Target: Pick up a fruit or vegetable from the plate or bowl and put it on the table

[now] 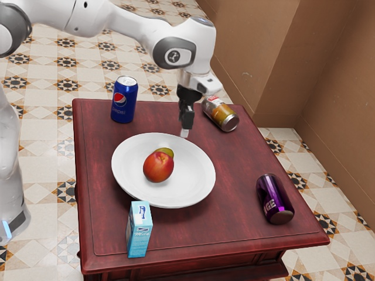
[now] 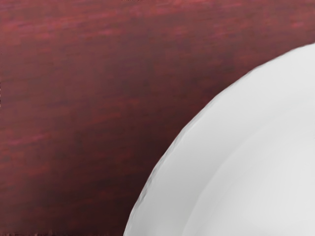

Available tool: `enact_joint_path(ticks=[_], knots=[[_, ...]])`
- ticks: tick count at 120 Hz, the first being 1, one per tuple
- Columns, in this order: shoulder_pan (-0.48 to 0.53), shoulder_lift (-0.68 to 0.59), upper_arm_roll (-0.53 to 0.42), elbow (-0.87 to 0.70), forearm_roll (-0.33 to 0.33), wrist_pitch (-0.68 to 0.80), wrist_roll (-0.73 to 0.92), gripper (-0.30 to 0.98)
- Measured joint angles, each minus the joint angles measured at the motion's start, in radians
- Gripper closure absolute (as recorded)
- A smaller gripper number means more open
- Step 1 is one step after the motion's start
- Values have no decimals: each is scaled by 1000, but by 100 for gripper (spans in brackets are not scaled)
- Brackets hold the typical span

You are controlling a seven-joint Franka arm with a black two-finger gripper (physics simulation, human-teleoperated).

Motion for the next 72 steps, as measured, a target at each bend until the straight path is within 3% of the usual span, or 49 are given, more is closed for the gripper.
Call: enact_joint_path(ticks=[54, 72], knots=[[1, -16, 39, -14, -58, 20, -306, 0], [0, -50, -6, -49, 37, 59, -428, 0]])
